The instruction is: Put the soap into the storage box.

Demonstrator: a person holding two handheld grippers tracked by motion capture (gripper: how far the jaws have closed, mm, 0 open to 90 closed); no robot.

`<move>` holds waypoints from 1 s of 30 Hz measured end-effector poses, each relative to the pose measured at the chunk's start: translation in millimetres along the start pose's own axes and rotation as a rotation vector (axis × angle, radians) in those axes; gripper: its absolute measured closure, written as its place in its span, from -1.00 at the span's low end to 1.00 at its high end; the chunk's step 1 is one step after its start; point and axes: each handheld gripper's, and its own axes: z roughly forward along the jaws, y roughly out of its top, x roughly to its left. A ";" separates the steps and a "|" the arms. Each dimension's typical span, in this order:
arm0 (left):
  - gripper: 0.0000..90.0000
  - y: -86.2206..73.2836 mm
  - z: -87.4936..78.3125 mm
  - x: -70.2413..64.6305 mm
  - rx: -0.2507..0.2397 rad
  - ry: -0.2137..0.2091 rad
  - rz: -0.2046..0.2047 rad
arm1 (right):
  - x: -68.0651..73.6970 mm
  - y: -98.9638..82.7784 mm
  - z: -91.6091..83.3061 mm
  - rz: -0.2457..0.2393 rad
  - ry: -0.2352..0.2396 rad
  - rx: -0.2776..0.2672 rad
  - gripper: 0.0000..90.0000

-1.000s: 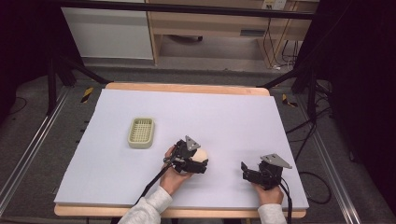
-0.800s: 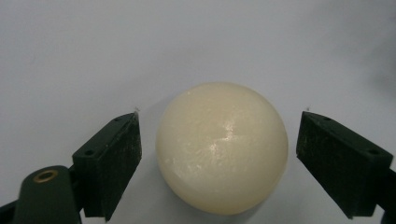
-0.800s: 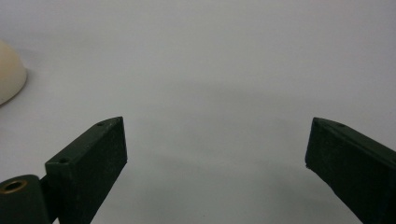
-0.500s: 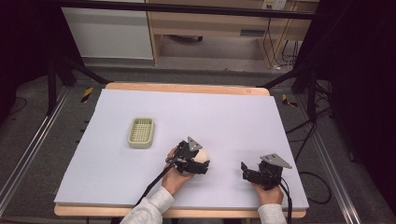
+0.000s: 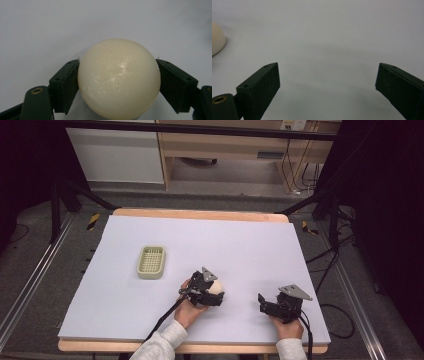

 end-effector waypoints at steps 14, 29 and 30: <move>-0.49 0.4 2.6 0.9 0.013 -0.004 -0.010 | 0.0 0.1 -0.4 0.007 0.004 0.000 -0.87; -0.47 0.7 2.8 -0.2 0.014 0.005 -0.015 | -0.1 0.1 -0.3 0.008 0.004 0.000 -0.86; -0.47 0.7 2.8 -0.3 0.014 0.006 -0.015 | -0.2 0.1 -0.4 0.007 0.004 0.000 -0.87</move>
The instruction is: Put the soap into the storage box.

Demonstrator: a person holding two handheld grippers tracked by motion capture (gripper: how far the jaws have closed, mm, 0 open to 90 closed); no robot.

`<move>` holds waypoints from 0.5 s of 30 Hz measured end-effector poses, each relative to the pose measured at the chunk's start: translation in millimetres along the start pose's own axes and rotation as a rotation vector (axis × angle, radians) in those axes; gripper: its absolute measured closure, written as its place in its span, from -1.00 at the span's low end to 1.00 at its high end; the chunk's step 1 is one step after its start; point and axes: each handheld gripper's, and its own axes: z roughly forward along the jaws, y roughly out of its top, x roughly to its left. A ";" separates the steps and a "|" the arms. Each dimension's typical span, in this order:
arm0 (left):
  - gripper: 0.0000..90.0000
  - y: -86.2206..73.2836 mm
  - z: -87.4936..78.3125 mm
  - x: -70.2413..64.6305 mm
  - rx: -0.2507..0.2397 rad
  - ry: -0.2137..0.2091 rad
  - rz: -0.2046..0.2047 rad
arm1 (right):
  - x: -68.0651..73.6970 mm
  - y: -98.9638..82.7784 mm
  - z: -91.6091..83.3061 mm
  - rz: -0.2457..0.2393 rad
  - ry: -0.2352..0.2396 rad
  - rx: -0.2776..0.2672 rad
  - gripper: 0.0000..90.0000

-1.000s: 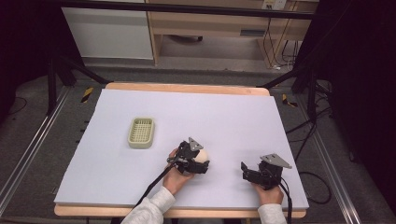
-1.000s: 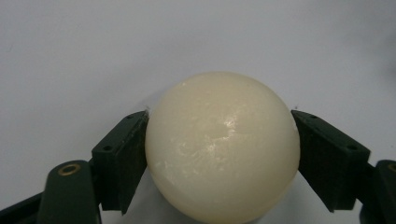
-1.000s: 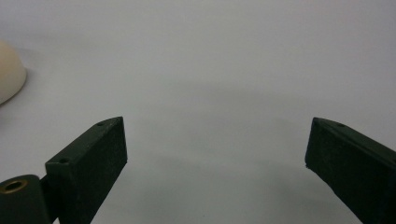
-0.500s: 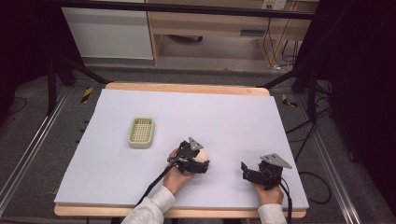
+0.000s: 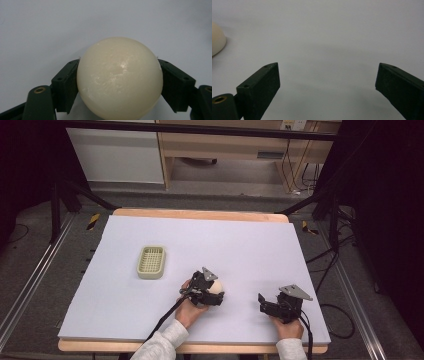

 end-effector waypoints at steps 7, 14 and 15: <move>-0.47 0.1 -0.8 0.1 0.005 -0.003 0.002 | -0.1 0.0 0.0 0.000 0.000 0.000 -0.87; -0.47 1.6 -7.9 1.1 -0.003 -0.007 0.012 | 0.0 0.0 0.0 0.001 0.001 0.000 -0.86; -0.47 2.0 -9.6 1.8 -0.003 -0.007 0.012 | 0.0 0.0 0.0 0.000 0.001 0.000 -0.87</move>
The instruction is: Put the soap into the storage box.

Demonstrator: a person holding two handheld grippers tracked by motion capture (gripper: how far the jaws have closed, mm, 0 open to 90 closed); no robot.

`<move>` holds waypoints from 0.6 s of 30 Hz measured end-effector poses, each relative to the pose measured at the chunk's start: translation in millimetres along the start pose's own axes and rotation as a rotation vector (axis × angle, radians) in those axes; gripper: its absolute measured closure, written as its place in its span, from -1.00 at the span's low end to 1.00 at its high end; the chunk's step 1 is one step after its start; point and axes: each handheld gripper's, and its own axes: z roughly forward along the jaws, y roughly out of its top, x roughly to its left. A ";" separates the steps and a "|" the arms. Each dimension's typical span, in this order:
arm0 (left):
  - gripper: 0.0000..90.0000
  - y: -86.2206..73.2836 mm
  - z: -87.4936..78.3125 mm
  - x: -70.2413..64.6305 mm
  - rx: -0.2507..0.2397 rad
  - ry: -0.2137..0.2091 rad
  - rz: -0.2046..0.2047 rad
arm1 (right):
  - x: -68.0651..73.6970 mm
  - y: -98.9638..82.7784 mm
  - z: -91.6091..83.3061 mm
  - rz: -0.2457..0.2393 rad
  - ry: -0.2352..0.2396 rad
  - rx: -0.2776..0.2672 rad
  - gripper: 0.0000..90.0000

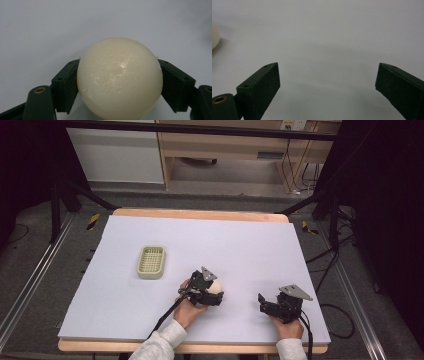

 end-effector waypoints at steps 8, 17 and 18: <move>-0.47 0.7 -12.4 7.1 -0.006 0.003 0.004 | -0.1 -0.1 0.1 -0.005 -0.004 -0.002 -0.86; -0.47 1.2 -24.7 14.1 -0.009 0.014 0.012 | 0.2 -0.1 0.0 -0.002 -0.004 0.000 -0.86; -0.47 1.4 -26.4 15.4 -0.011 0.017 0.013 | 0.1 -0.1 0.1 -0.002 -0.003 0.000 -0.86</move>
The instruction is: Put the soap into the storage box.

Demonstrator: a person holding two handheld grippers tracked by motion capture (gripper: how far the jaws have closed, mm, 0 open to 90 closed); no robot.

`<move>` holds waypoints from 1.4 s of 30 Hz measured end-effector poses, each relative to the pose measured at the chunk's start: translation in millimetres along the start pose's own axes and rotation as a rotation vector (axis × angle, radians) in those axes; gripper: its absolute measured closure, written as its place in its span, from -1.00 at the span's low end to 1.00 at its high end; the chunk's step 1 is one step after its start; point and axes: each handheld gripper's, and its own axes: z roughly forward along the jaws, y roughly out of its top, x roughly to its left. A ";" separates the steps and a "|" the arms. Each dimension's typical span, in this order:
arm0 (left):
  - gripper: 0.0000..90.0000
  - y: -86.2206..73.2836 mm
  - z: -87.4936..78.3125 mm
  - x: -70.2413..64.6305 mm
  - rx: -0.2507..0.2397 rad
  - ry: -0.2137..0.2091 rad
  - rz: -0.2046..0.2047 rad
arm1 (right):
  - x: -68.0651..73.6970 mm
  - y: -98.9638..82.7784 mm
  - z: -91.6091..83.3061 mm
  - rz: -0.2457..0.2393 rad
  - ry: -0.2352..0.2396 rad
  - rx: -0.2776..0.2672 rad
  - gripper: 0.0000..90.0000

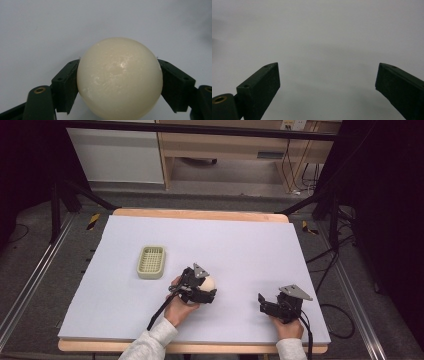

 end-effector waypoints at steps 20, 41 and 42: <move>-0.47 1.3 -27.6 25.8 -0.016 0.022 -0.018 | 0.1 -0.2 0.2 -0.005 -0.006 -0.003 -0.86; -0.47 -3.3 -51.3 58.1 -0.027 0.070 -0.049 | 0.2 -0.2 0.4 -0.005 -0.007 -0.002 -0.86; -0.47 -3.8 -52.4 60.1 -0.029 0.072 -0.053 | 0.2 -0.2 0.4 -0.006 -0.008 -0.002 -0.86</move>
